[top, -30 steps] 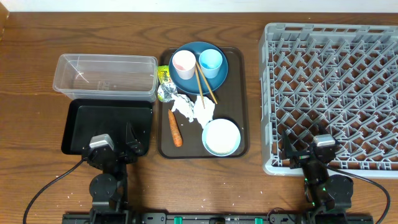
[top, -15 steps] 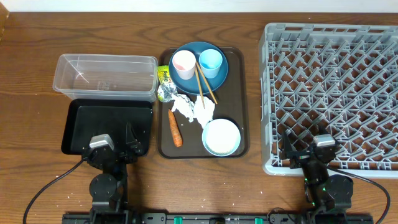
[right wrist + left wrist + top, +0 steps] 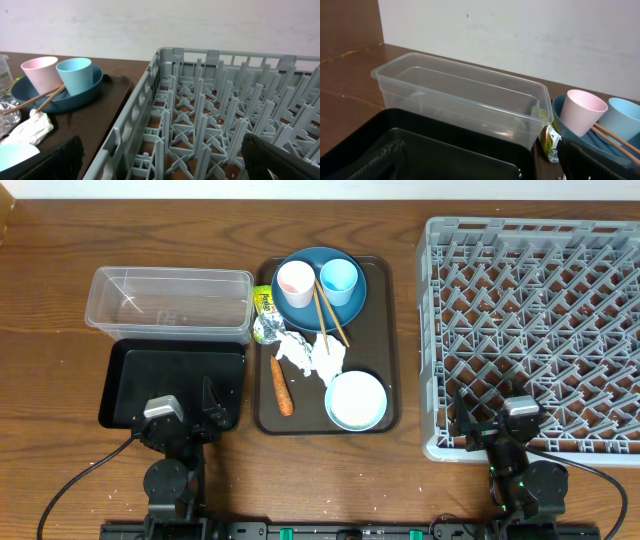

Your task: Sort waste into correct bins and load items into the dishwasher rack

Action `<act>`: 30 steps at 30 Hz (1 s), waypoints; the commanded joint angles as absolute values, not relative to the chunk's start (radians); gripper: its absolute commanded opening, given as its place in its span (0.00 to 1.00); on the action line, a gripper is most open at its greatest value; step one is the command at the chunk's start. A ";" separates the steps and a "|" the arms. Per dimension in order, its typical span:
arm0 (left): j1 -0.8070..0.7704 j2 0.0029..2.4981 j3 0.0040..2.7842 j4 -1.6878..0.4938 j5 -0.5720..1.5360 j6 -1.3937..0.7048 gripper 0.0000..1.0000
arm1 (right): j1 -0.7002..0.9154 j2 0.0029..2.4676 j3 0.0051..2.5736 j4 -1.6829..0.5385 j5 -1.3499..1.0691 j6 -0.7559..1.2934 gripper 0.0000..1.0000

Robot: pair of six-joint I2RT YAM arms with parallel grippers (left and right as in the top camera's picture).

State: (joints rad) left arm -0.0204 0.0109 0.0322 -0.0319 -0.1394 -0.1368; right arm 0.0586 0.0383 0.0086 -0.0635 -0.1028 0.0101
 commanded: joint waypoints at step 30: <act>-0.017 0.768 1.298 -0.807 0.307 -0.263 0.98 | 0.064 0.031 0.006 -0.065 -0.102 -0.001 0.99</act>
